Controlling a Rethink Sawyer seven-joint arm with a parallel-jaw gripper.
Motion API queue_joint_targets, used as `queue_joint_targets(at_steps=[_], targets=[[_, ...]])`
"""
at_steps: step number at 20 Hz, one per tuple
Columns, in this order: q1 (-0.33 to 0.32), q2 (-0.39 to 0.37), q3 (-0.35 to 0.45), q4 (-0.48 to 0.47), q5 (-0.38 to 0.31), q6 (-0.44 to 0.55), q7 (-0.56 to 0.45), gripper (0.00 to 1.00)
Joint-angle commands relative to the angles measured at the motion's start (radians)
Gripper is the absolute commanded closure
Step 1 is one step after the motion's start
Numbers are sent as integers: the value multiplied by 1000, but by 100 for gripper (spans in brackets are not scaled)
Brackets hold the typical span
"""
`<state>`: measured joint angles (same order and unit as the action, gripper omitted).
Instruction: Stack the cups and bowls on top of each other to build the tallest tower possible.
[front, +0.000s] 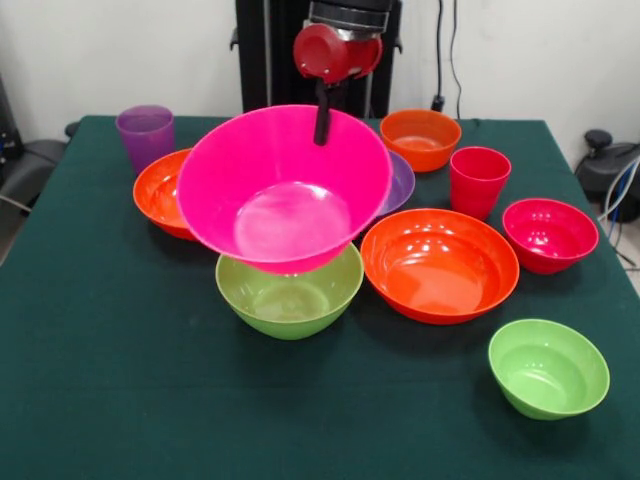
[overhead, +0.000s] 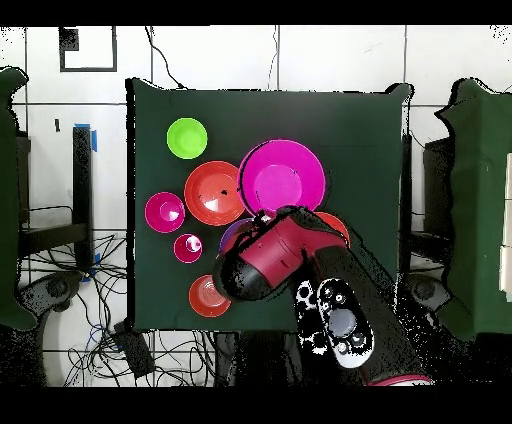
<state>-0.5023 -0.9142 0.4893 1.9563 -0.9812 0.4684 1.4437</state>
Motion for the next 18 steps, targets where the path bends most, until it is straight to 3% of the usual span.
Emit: queue_joint_targets(at_steps=[1, 18], targets=[[-17, 64, -29, -35, -17, -46, 68, 100], [-24, 63, -29, -48, -19, -41, 66, 100]])
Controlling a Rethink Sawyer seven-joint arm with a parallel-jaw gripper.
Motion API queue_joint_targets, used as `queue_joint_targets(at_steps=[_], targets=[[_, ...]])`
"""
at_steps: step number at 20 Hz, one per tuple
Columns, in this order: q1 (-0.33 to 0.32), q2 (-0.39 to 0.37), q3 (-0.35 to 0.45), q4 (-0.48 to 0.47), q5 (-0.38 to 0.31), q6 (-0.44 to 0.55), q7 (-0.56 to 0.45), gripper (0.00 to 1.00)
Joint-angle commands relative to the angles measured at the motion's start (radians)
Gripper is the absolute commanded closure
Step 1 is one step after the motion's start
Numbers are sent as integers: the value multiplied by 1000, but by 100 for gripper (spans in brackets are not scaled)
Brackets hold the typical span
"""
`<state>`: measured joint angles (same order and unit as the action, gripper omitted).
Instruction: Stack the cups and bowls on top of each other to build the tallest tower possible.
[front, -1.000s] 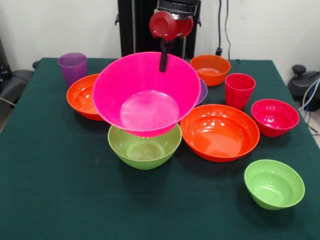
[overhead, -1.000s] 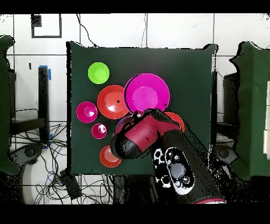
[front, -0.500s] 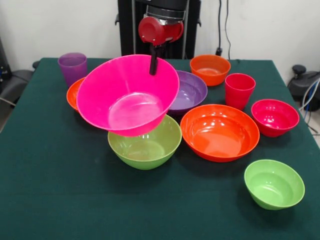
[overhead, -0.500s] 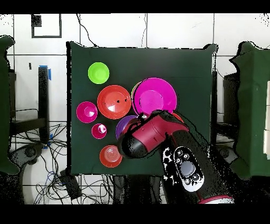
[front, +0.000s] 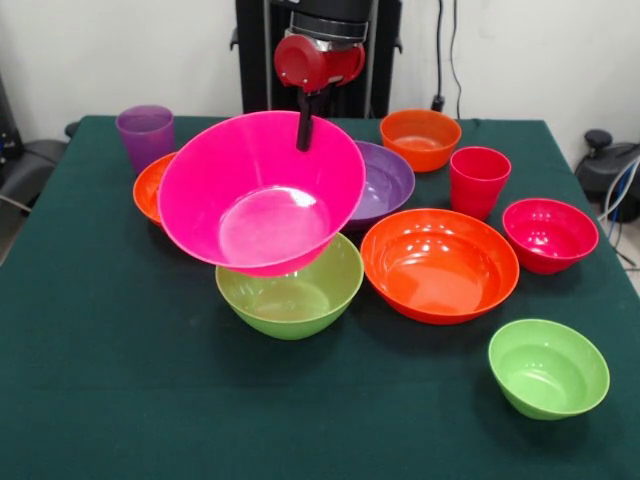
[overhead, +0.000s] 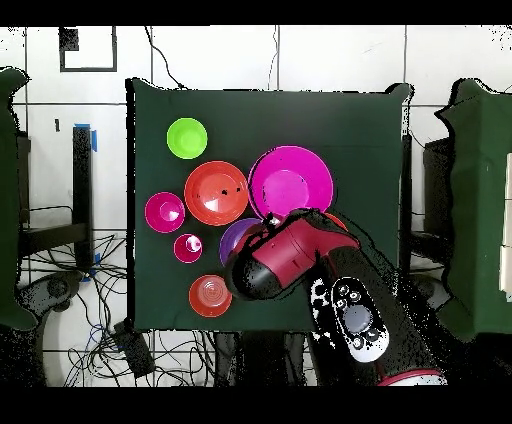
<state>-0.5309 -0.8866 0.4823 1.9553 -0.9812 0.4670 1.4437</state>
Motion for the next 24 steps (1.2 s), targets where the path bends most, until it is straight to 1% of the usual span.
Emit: queue_joint_targets(at_steps=[1, 5, 7, 8, 19, 24], targets=[[3, 35, -19, -45, -17, -44, 67, 100], [3, 33, -19, -37, -16, -31, 56, 100], [-8, 27, -6, -31, -4, -50, 56, 100], [-7, 28, -6, -33, -4, -35, 45, 100], [12, 34, -21, -43, -24, -64, 83, 100], [-10, 30, 15, -36, 24, -56, 61, 100]])
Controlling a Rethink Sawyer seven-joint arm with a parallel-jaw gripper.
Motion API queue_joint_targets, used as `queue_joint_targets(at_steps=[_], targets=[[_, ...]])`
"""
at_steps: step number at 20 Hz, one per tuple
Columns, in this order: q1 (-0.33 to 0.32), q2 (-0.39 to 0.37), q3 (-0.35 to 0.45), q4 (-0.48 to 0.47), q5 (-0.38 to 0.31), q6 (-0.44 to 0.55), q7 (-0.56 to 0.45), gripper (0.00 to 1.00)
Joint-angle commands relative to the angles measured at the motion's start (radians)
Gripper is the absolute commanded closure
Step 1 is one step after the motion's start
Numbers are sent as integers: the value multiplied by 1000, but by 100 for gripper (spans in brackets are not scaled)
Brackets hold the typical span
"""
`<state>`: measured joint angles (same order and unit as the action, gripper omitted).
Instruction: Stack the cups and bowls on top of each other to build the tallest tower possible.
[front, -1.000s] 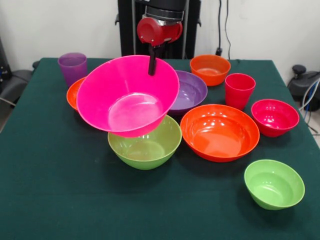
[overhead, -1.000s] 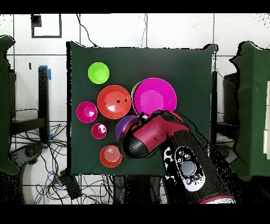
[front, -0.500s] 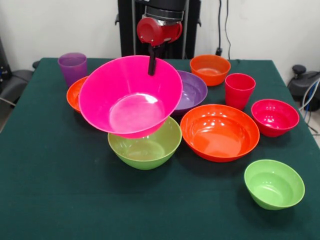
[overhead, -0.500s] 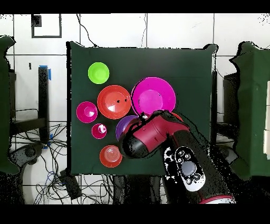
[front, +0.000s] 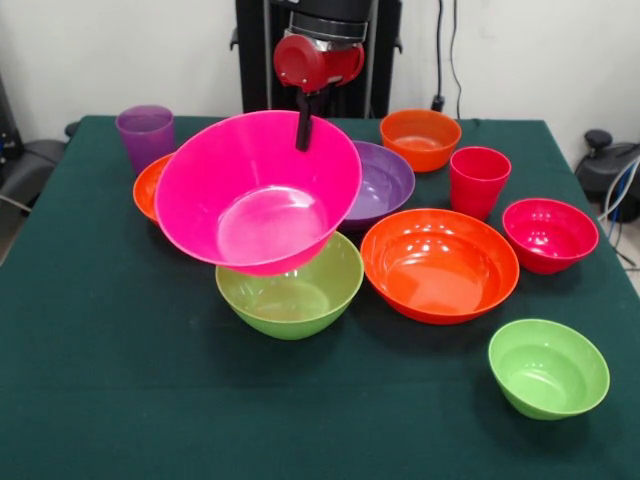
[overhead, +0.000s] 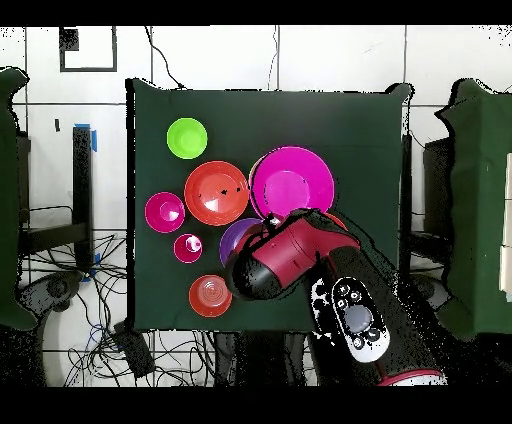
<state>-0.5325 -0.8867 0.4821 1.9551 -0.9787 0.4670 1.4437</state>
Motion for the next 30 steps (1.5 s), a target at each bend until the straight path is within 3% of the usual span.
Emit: queue_joint_targets(at_steps=[1, 4, 5, 24, 26, 30], targets=[[-9, 31, 15, -38, 23, -57, 63, 100], [-25, 33, 26, -31, 42, -34, 36, 100], [-30, 33, 30, -29, 48, -26, 27, 0], [-35, 12, 40, -15, 79, -52, 43, 0], [-31, -16, 38, 0, 100, -43, 55, 0], [-7, -160, 43, 81, 231, 61, 58, 0]])
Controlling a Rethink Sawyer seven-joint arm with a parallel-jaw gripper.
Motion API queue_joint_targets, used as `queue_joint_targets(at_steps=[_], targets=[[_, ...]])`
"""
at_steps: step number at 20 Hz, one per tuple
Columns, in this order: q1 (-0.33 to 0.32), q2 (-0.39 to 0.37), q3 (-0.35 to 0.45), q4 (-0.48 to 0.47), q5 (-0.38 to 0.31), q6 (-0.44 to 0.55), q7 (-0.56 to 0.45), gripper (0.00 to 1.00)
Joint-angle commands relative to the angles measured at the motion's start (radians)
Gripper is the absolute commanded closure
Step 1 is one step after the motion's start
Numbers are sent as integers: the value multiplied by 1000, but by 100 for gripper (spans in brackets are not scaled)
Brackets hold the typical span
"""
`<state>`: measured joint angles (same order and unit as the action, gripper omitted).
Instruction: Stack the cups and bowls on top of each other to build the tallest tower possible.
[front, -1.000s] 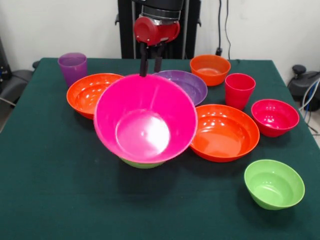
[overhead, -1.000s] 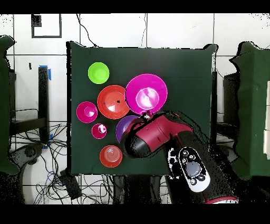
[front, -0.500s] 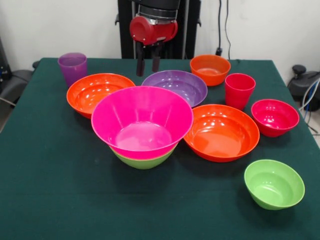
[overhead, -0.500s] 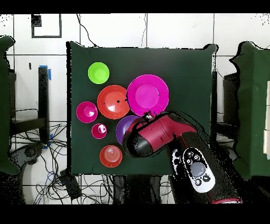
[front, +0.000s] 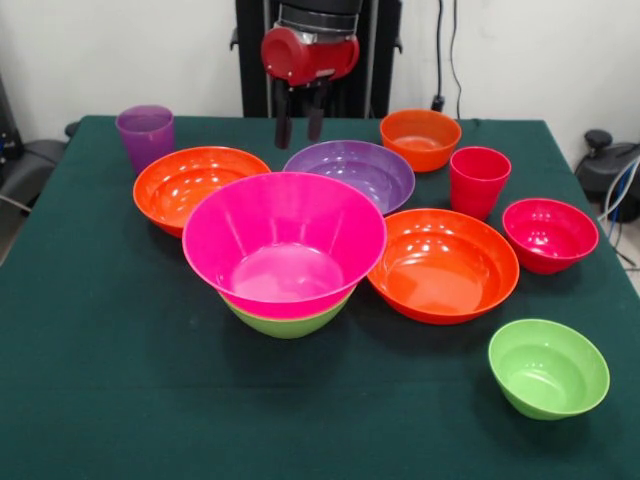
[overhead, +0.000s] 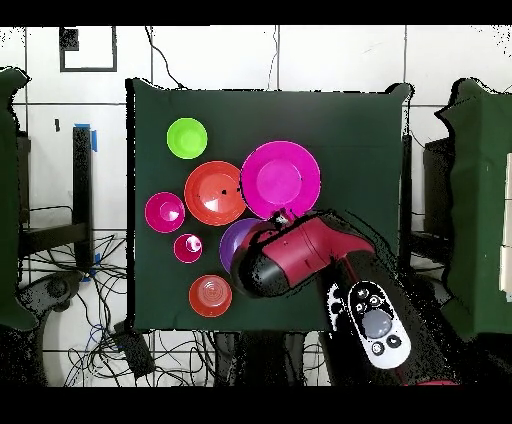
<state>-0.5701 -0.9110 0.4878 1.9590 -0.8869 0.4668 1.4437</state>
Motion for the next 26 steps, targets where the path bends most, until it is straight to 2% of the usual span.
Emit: queue_joint_targets(at_steps=[1, 6, 14, 17, 20, 22, 26], targets=[[44, -160, 34, 93, 167, 76, 67, 0], [124, -200, -18, 118, 230, 103, 129, 0], [164, -224, -61, 178, 304, 53, 162, 0], [193, -197, -57, 176, 331, 28, 177, 0], [234, -134, -91, 147, 309, 8, 209, 0], [233, -118, -99, 152, 317, -18, 205, 0], [251, -86, -142, 142, 282, -70, 211, 0]])
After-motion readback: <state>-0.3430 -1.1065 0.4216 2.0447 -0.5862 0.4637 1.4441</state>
